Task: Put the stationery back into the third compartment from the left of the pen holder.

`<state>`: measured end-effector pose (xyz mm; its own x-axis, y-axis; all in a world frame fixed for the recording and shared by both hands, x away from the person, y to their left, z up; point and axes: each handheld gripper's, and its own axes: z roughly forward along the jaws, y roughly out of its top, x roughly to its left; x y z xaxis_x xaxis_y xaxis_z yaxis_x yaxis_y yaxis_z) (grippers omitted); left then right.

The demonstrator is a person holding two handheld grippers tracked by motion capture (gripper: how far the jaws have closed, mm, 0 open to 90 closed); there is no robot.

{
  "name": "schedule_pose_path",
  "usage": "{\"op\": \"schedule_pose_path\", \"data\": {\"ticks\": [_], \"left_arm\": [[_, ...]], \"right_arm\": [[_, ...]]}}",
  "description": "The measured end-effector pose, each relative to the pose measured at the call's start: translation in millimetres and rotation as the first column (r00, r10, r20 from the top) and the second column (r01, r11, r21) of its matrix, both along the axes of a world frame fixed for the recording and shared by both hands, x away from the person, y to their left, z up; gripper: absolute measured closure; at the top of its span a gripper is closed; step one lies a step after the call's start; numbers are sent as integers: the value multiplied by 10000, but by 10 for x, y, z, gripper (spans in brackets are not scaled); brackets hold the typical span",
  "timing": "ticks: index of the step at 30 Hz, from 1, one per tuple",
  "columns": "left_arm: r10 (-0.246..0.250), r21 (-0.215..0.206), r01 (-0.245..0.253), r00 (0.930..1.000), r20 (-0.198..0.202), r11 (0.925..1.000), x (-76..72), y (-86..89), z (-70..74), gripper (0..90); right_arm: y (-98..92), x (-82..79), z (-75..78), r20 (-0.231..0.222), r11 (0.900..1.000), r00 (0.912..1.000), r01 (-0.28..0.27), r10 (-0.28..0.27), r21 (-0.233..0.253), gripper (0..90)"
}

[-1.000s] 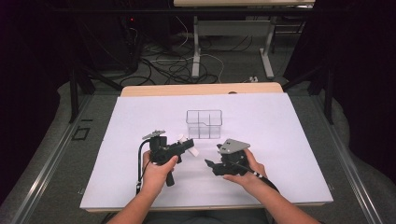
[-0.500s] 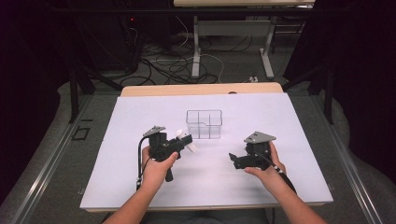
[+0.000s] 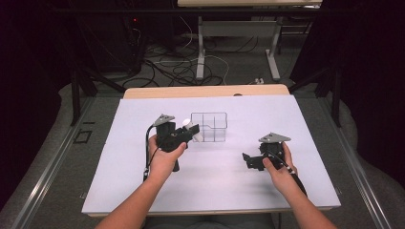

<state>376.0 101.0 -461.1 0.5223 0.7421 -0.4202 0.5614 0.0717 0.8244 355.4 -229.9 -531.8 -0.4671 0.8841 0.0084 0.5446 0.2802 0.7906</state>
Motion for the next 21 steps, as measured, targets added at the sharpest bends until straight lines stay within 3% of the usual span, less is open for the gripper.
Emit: {"op": "schedule_pose_path", "data": {"ticks": [8,15,21], "left_arm": [[-125,528,96,9985,540,9986,90,-133,122,667],[-103,701,39,9957,921,9975,166,-232,194,667],[-57,1184,-93,9921,1253,9929,233,-303,216,666]], "right_arm": [[-37,26,-22,-78,9999,10000,-37,38,103,0],[-62,30,-37,-206,9997,9998,55,-50,228,0],[-68,40,-43,-198,9996,9998,41,-35,271,0]]}}
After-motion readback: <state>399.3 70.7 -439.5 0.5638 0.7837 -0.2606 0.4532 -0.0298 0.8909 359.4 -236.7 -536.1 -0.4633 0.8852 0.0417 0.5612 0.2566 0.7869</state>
